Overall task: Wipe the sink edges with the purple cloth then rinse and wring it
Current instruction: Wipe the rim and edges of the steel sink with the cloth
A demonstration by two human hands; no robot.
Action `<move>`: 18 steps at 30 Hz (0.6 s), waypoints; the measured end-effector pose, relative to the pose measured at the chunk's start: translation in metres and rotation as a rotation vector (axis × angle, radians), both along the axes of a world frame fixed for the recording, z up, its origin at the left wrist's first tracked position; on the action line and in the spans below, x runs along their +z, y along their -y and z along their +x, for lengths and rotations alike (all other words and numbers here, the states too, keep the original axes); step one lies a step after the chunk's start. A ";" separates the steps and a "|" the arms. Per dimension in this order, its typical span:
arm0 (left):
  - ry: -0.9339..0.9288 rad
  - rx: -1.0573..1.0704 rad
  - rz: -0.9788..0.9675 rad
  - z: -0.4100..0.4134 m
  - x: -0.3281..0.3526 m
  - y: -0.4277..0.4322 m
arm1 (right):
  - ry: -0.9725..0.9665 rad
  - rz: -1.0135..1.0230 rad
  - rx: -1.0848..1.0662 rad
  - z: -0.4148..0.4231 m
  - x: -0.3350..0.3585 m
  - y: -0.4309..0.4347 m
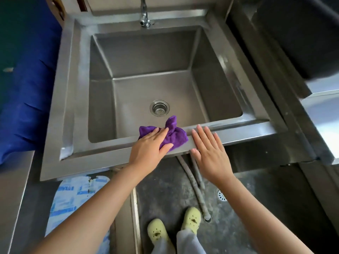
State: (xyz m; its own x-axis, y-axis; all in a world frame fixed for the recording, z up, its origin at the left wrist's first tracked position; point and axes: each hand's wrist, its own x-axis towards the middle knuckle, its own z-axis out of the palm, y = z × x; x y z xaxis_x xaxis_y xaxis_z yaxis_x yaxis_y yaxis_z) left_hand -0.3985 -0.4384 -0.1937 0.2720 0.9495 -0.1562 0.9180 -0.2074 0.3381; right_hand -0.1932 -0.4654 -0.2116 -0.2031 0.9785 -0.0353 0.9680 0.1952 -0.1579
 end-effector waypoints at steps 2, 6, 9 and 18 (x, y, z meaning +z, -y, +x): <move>0.022 -0.007 -0.015 0.016 0.000 -0.006 | -0.009 0.009 -0.024 0.013 0.000 -0.003; 0.055 -0.017 -0.053 0.044 0.003 -0.015 | -0.015 0.018 -0.088 0.041 -0.002 -0.009; 0.059 -0.046 -0.091 0.066 0.007 -0.022 | -0.005 0.011 -0.136 0.066 -0.003 -0.014; 0.023 -0.109 -0.165 0.150 0.016 -0.047 | -0.029 0.008 -0.217 0.127 -0.004 -0.028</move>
